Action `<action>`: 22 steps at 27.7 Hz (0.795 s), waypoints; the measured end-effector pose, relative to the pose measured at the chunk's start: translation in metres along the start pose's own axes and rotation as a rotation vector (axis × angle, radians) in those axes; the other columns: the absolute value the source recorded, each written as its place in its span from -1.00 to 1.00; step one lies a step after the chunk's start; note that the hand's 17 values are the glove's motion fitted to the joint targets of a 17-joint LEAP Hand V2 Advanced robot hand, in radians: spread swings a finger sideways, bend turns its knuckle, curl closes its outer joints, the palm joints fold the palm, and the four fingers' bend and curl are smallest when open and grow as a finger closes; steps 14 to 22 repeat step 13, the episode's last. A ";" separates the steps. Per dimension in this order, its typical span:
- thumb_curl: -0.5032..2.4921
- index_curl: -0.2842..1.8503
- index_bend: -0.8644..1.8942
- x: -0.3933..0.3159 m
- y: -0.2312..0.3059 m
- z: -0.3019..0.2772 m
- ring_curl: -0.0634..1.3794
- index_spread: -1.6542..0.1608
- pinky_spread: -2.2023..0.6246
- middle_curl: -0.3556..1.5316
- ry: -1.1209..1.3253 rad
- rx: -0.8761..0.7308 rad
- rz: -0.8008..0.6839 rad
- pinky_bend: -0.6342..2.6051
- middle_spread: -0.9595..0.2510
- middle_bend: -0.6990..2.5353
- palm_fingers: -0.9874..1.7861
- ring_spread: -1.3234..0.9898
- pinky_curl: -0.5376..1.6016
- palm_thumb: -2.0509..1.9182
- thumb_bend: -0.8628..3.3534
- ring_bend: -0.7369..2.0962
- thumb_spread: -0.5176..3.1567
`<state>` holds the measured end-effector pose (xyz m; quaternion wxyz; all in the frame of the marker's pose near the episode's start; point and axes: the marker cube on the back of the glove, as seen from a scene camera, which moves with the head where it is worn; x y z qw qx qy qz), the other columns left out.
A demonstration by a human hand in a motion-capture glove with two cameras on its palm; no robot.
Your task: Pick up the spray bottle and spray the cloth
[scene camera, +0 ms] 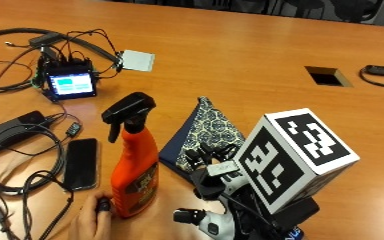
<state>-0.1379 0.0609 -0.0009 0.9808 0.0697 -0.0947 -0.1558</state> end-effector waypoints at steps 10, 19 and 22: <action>-0.44 -0.42 -0.26 0.013 -0.011 0.003 -0.46 0.37 0.74 -0.27 0.088 -0.072 0.031 -0.49 0.43 -0.45 -0.01 0.06 -0.19 0.19 -0.61 -0.26 -0.13; -0.45 -0.42 -0.26 0.014 -0.012 0.007 -0.46 0.37 0.74 -0.27 0.094 -0.087 0.032 -0.50 0.43 -0.45 -0.02 0.07 -0.20 0.19 -0.60 -0.26 -0.13; -0.45 -0.42 -0.26 0.014 -0.012 0.007 -0.46 0.37 0.74 -0.27 0.094 -0.087 0.032 -0.50 0.43 -0.45 -0.02 0.07 -0.20 0.19 -0.60 -0.26 -0.13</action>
